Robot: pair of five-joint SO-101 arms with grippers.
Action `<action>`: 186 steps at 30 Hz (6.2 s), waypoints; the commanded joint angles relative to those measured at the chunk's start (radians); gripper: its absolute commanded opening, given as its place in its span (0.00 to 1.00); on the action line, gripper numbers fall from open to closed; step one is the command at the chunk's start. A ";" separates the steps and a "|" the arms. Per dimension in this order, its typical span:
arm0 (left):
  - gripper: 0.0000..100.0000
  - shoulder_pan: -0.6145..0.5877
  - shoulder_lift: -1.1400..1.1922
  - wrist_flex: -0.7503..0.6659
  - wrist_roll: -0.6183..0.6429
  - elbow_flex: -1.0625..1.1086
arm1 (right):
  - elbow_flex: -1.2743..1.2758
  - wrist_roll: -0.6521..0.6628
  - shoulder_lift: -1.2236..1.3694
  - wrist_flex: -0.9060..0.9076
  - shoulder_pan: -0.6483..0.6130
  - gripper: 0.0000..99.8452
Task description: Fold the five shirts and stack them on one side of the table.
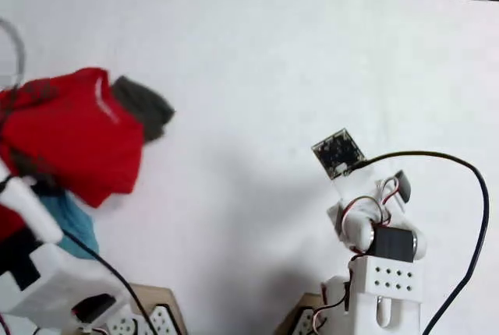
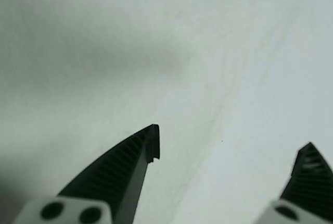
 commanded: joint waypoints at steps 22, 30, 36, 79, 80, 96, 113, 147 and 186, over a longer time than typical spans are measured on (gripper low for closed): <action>0.26 -0.353 0.209 0.006 -0.109 0.002 | -1.008 -0.285 1.135 0.162 -0.828 0.41; 0.26 -0.408 0.207 0.015 -0.043 -0.171 | -1.508 -0.287 1.527 0.197 -0.977 0.41; 0.26 -0.391 0.218 0.034 -0.020 -0.232 | -1.653 -0.285 1.675 0.200 -1.009 0.41; 0.02 1.292 0.068 0.040 0.394 -0.409 | -1.533 -0.201 1.483 0.493 0.114 0.41; 0.02 1.355 0.046 0.040 0.402 -0.417 | -1.524 -0.201 1.483 0.493 0.136 0.41; 0.30 1.117 -0.021 0.038 0.175 0.147 | -1.464 -0.201 1.474 0.496 0.165 0.41; 0.34 0.532 -0.012 -0.109 0.078 0.341 | -1.189 -0.192 1.118 0.433 -0.209 0.41; 0.34 0.351 -0.003 -0.054 0.130 0.277 | -1.123 -0.166 1.043 0.193 -0.427 0.02; 0.34 -0.287 -0.014 -0.120 -0.075 0.325 | -2.312 -0.186 1.730 0.321 -1.038 0.04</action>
